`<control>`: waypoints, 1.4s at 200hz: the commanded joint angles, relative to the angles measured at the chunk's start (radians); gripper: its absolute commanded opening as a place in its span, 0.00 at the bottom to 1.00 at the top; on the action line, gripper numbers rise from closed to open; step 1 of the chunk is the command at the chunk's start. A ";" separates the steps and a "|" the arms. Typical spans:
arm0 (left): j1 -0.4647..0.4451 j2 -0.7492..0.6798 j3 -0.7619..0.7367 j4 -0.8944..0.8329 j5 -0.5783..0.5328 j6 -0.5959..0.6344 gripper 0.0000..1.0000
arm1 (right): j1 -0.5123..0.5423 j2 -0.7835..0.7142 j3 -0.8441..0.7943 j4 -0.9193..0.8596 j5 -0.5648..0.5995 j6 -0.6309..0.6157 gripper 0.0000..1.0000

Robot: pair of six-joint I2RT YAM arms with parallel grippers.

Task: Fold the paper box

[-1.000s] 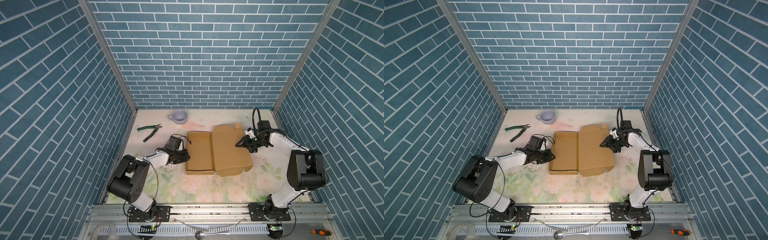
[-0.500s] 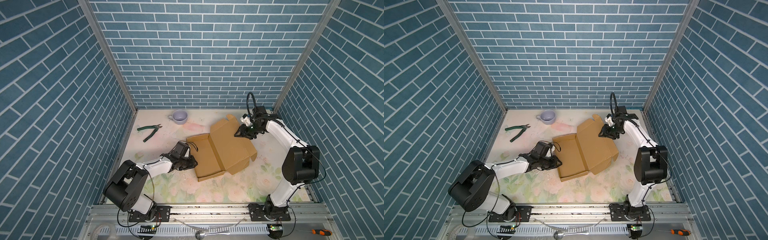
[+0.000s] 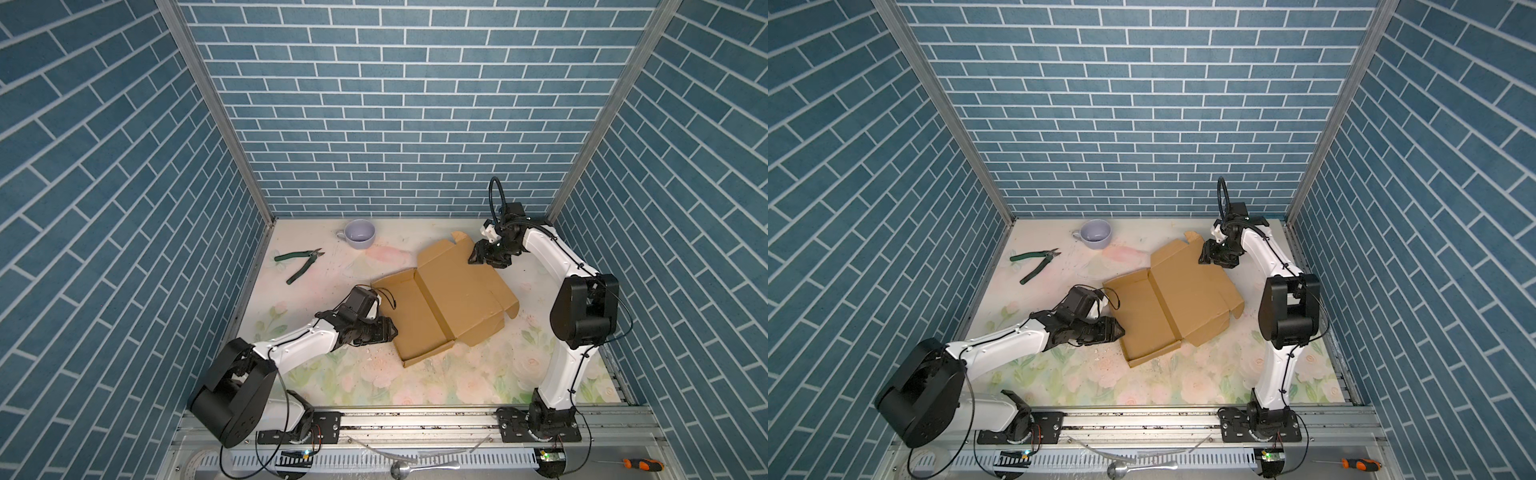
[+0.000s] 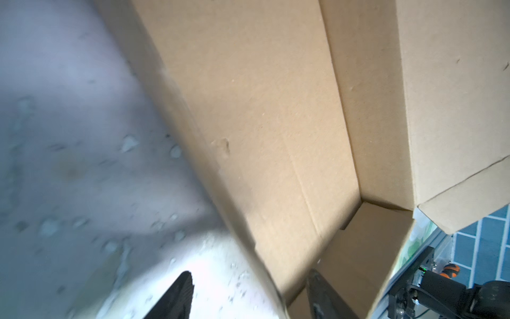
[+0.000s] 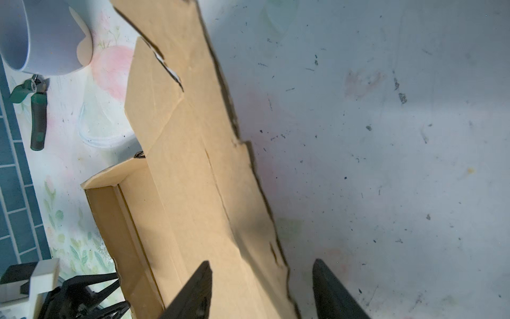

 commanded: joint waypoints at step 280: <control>0.190 0.590 0.684 -0.306 -0.064 0.714 0.24 | 0.138 0.273 0.492 -0.049 -0.096 0.026 0.55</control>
